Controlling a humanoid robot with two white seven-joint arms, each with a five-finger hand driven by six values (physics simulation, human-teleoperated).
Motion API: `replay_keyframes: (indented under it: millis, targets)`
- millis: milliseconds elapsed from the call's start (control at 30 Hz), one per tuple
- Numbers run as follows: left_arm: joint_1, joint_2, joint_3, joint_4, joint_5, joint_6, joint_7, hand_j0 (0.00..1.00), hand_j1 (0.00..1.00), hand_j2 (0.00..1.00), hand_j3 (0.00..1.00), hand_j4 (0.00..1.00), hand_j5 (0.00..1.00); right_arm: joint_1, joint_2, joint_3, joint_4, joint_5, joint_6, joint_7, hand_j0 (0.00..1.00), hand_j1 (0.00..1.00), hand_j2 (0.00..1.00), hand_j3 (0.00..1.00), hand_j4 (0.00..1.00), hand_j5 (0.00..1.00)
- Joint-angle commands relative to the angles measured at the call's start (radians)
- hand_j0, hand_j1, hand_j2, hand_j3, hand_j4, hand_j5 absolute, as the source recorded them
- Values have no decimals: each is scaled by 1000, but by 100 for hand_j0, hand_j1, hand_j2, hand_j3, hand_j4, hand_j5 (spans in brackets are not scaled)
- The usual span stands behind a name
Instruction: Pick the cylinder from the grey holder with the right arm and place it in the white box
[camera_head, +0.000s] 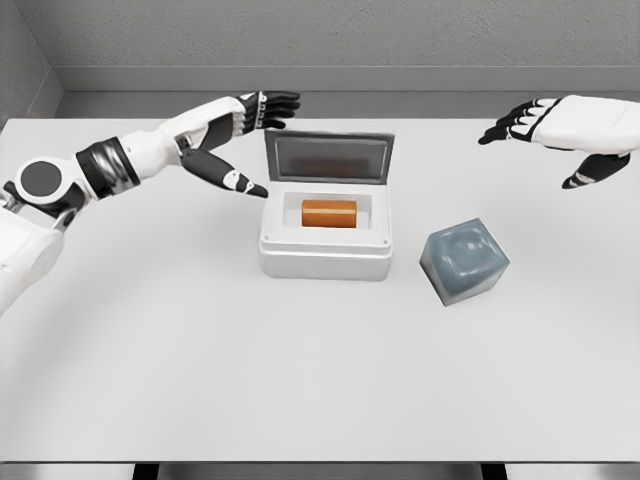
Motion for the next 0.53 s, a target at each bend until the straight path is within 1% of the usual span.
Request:
replay_keyframes:
  millis: [0, 200, 267, 300, 367, 400, 433, 467, 500]
  targets:
    - [0, 5, 1, -20, 11, -1, -1, 100, 100, 100, 100, 100, 100, 0, -1, -1, 0, -5, 3, 0, 100, 100, 100, 100, 100, 100]
    - [9, 11, 1, -20, 13, 1, -1, 100, 100, 100, 100, 100, 100, 2, -1, -1, 0, -3, 3, 0, 100, 100, 100, 100, 100, 100]
    - [15, 43, 1, -16, 21, 2, -1, 100, 100, 100, 100, 100, 100, 6, -3, -2, 0, -3, 3, 0, 100, 100, 100, 100, 100, 100]
    - [21, 77, 1, -15, 18, 13, -1, 100, 100, 100, 100, 100, 100, 6, -3, -2, 0, -3, 3, 0, 100, 100, 100, 100, 100, 100]
    - [21, 87, 1, 51, -1, 12, -1, 100, 100, 100, 100, 100, 100, 6, -3, -2, 0, -3, 3, 0, 100, 100, 100, 100, 100, 100]
    - [21, 98, 1, 62, -13, 8, -1, 100, 100, 100, 100, 100, 100, 6, -3, -2, 0, -3, 3, 0, 100, 100, 100, 100, 100, 100]
    - [21, 104, 2, 72, -47, -7, -1, 100, 100, 100, 100, 100, 100, 8, -3, -2, 0, -3, 3, 0, 100, 100, 100, 100, 100, 100]
    - [21, 104, 2, 89, -62, -12, -1, 100, 100, 100, 100, 100, 100, 9, -3, -1, 0, -3, 3, 0, 100, 100, 100, 100, 100, 100]
    - [21, 104, 2, 97, -62, -13, -1, 100, 100, 100, 100, 100, 100, 9, -3, -2, 0, -3, 3, 0, 100, 100, 100, 100, 100, 100]
